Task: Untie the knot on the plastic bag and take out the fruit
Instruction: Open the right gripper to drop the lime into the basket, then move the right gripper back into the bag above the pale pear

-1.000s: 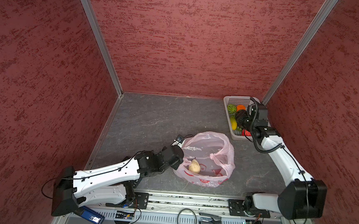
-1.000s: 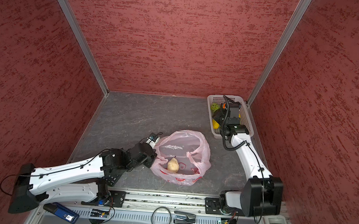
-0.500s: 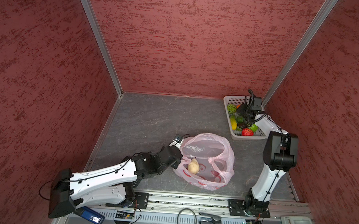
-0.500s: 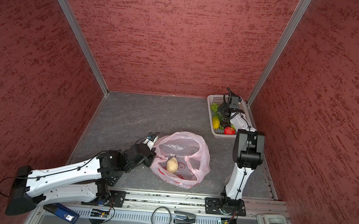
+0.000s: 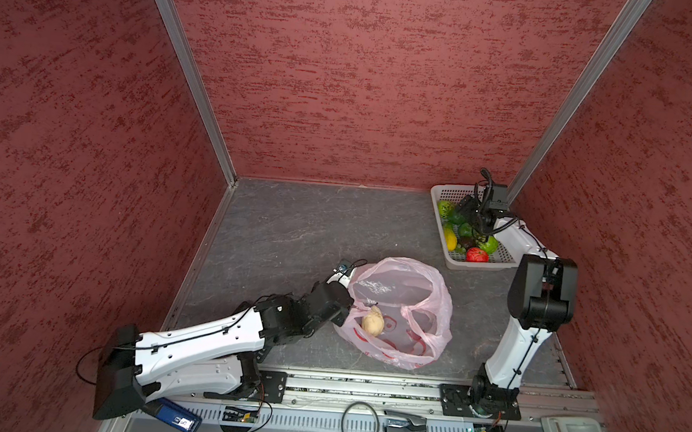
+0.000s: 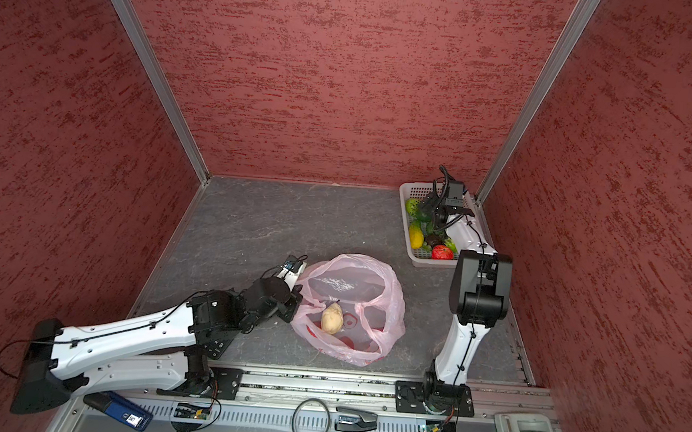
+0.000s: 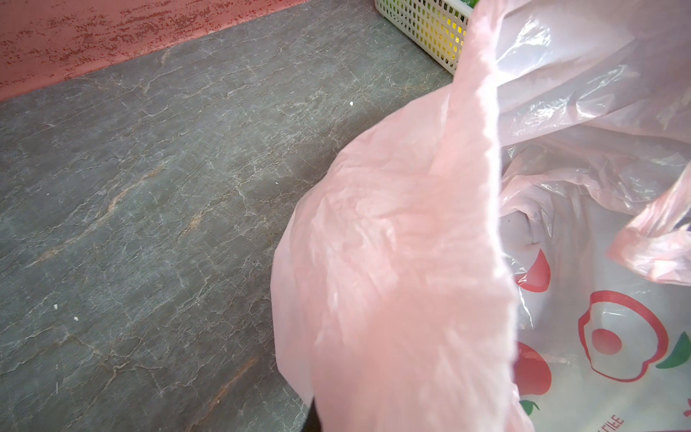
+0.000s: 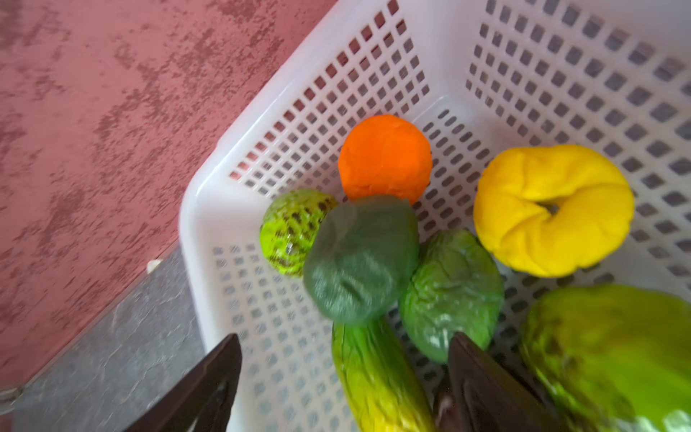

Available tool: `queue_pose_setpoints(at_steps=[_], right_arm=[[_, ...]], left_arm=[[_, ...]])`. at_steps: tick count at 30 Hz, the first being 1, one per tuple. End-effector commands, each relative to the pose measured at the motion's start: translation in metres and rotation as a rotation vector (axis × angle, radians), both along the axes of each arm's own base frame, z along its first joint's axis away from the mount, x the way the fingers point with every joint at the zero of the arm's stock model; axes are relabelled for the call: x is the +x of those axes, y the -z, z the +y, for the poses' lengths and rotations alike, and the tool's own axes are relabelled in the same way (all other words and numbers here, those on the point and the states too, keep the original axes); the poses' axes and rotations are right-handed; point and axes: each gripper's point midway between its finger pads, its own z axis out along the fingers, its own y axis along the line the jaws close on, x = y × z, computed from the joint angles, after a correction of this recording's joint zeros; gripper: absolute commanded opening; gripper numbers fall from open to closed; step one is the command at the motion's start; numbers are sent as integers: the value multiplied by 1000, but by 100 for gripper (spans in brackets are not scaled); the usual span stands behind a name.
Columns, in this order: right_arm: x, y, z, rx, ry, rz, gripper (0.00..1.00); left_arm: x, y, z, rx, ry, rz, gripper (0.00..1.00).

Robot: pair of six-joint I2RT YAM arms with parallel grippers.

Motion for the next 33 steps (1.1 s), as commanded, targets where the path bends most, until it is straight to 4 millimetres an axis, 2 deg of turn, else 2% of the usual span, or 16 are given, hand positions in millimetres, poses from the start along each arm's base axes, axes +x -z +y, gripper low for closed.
queue_pose_setpoints(at_steps=[1, 3, 6, 8, 9, 11, 17, 23, 27, 30, 33], right_arm=[[-23, -51, 25, 19, -96, -67, 87], [-41, -67, 41, 28, -145, -78, 87], [-79, -86, 69, 51, -222, -84, 87], [-108, -94, 90, 71, -278, -74, 87], [-125, -107, 101, 78, -307, -91, 87], [-159, -118, 125, 94, -370, -84, 87], [-244, -139, 181, 175, -524, -70, 85], [-306, -143, 230, 210, -670, -27, 85], [-335, -145, 259, 214, -740, -11, 84], [-356, -134, 286, 186, -809, 32, 85], [-370, -111, 307, 123, -862, 86, 84]], left_arm=[[-1, 1, 0, -8, 4, -16, 0], [-1, 2, 0, -15, 7, -16, 0], [-4, 3, 0, -27, 17, -19, 0], [-5, 5, 2, -28, 18, -18, 0], [-6, 6, 2, -27, 20, -15, 0], [-9, 8, 3, -27, 29, -10, 0], [-16, 14, 3, -33, 53, 4, 0], [-19, 17, 0, -42, 75, 9, 0], [-19, 16, -2, -49, 87, 4, 0], [-20, 16, -2, -52, 89, 2, 0], [-21, 18, -2, -58, 90, 2, 0]])
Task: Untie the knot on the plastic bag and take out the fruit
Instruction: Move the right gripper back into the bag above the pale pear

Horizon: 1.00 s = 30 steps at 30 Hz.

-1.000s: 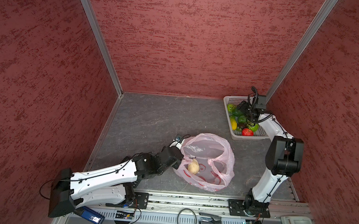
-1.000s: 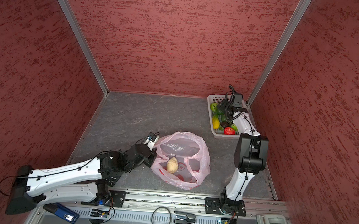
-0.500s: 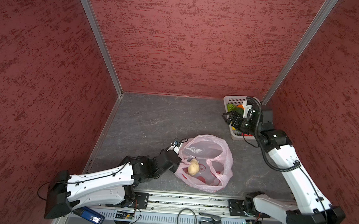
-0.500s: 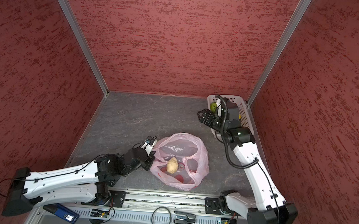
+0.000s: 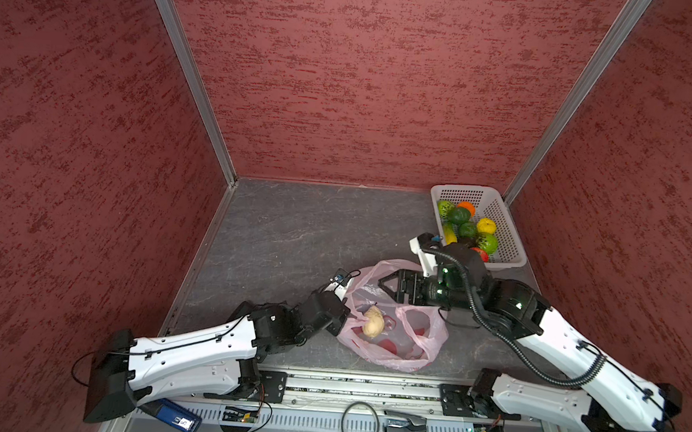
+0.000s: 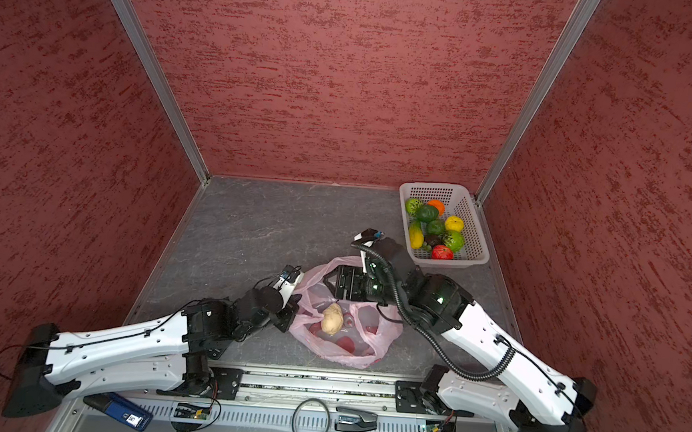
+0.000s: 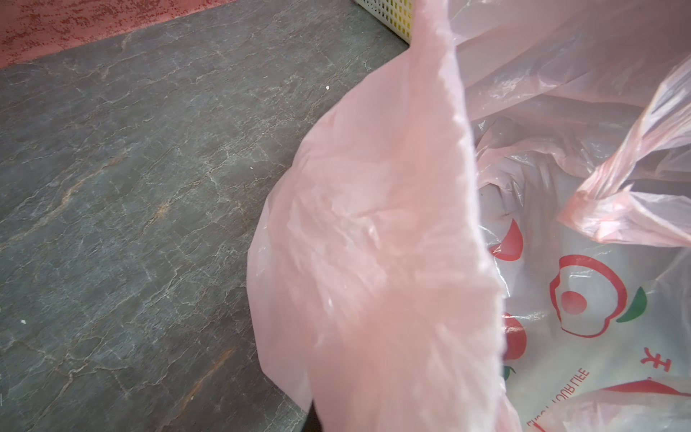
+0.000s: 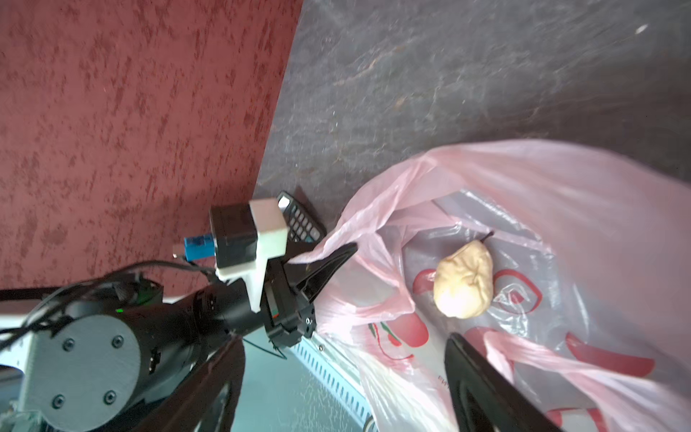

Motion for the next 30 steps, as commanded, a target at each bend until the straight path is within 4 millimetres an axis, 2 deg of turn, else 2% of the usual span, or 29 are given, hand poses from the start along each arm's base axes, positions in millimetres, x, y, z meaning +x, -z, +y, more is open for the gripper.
queue_pose_setpoints(at_steps=[1, 12, 19, 22, 30], right_arm=[[-4, 28, 7, -103, 38, 19, 85], [-8, 127, 13, -301, 9, 70, 84], [-1, 173, 10, -390, 39, 75, 83], [0, 186, 14, -385, 46, 84, 83], [14, 202, 20, -423, 78, 46, 87]], left_arm=[[-3, 0, -1, -14, 19, -10, 0], [-12, 6, 6, 7, 24, 2, 0], [-15, 12, 8, 19, 26, 16, 0], [-16, 15, 10, 27, 25, 22, 0], [-18, 19, 12, 36, 25, 30, 0]])
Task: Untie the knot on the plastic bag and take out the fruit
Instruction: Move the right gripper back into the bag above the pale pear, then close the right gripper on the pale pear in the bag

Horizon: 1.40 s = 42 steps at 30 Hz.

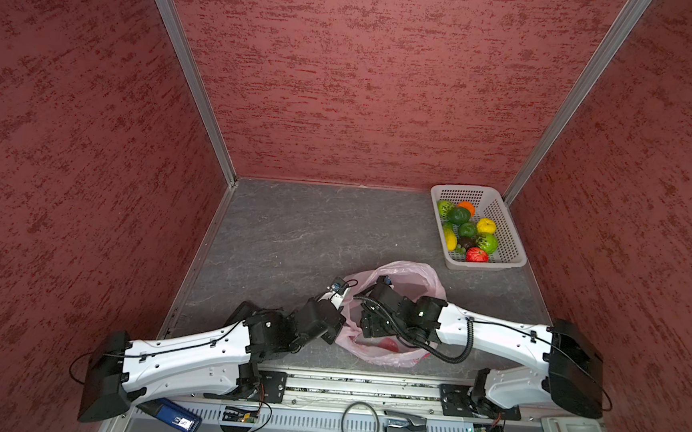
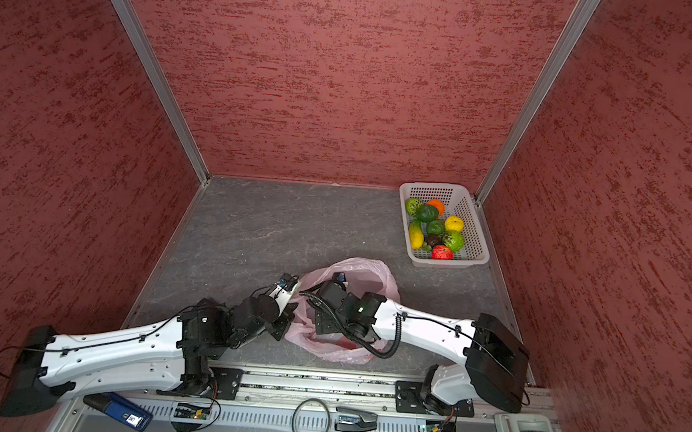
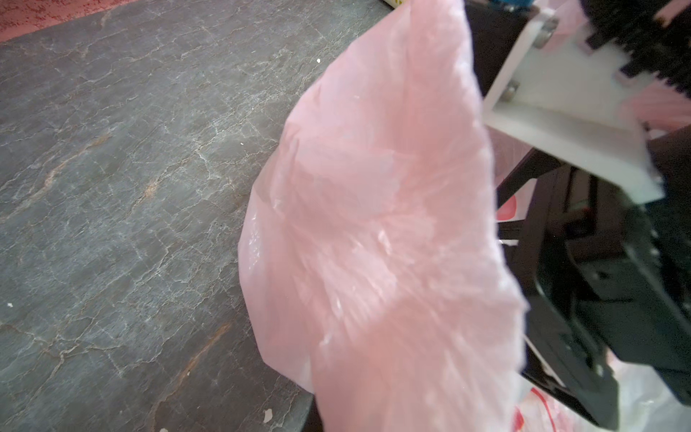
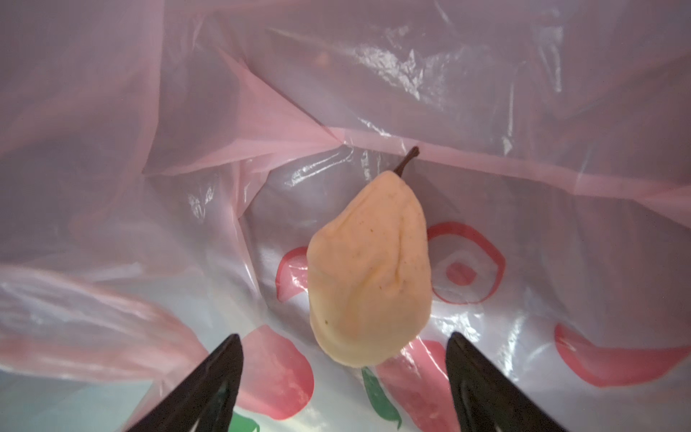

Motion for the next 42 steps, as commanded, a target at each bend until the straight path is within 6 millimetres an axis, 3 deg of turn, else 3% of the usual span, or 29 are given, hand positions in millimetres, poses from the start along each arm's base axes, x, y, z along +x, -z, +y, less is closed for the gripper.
queue_pose_setpoints(at_steps=[1, 6, 12, 20, 25, 29, 42], right_arm=[[14, 3, 9, 1, 32, -61, 87], [17, 22, 12, -55, 32, -39, 87], [20, 30, 5, -96, 52, -48, 84], [22, 19, 2, -51, 75, -83, 56], [21, 17, 0, -42, 76, -84, 47], [21, 5, 1, -1, 97, -93, 44], [16, -82, 14, 179, 69, -145, 42]], left_arm=[[-1, 3, 3, 3, -7, 4, 0], [-1, 1, 3, -3, -10, 0, 0], [-1, 0, 2, -7, -10, -3, 0], [0, -1, 2, -7, -14, -4, 0], [0, 0, 3, -3, -17, -2, 0], [0, 1, 4, 6, -21, 0, 0], [11, -8, 4, 39, -60, -14, 0]])
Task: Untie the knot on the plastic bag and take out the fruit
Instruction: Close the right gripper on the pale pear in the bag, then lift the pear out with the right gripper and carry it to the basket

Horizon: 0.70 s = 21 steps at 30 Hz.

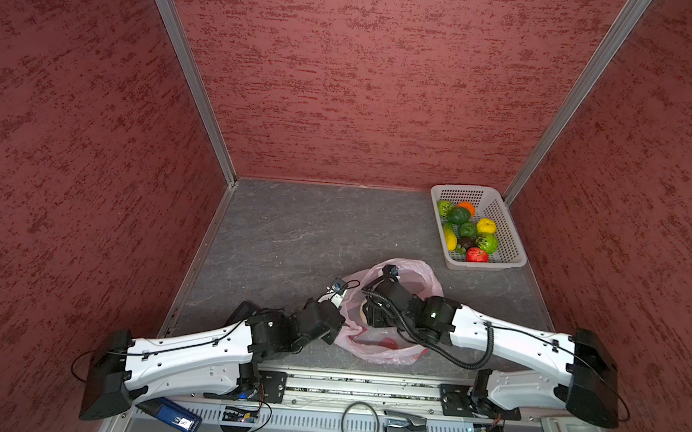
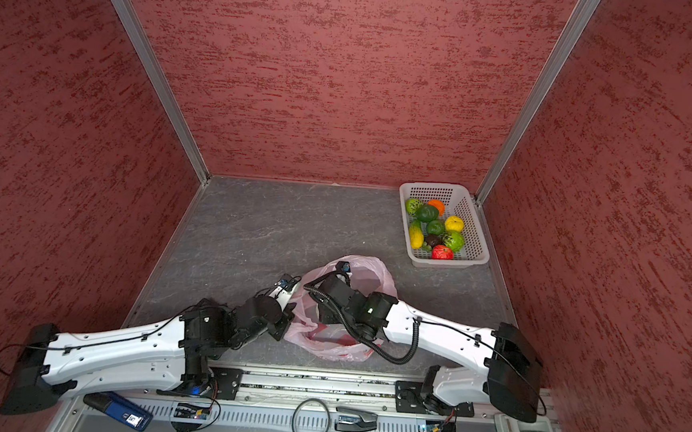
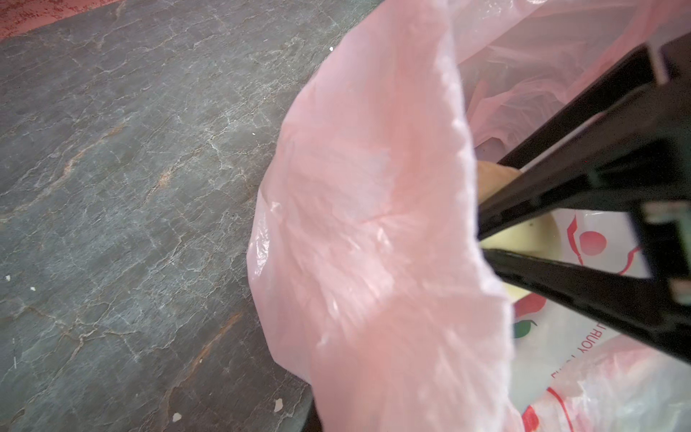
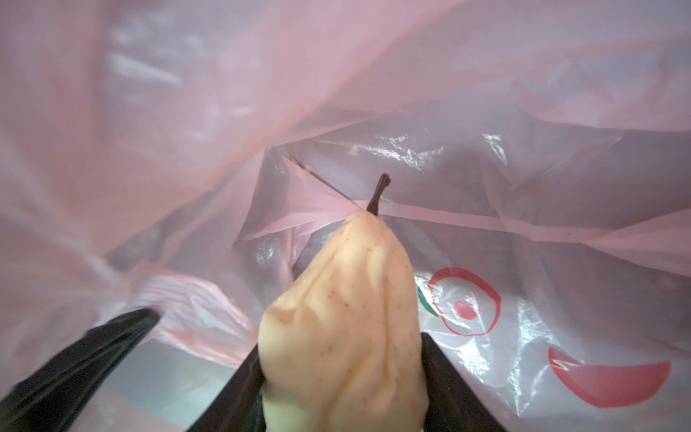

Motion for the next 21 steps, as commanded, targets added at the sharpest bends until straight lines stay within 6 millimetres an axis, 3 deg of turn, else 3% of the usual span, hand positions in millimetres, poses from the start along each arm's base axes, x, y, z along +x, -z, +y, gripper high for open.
queue_pose_setpoints(at_steps=[1, 7, 13, 17, 21], right_arm=[[-1, -32, 6, 40, -12, -25, 42], [-1, -77, 7, 82, -34, -67, 42], [2, -120, -5, 123, 2, -121, 42], [16, -149, -20, 156, 50, -171, 43], [42, -167, -54, 182, 138, -215, 43]], left_arm=[[9, -13, -1, 2, -22, -18, 0], [12, -18, -4, 8, -20, -13, 0], [13, -17, 1, 7, -36, -6, 0], [13, -17, 2, 6, -43, -6, 0], [14, -18, 4, 7, -52, -9, 0]])
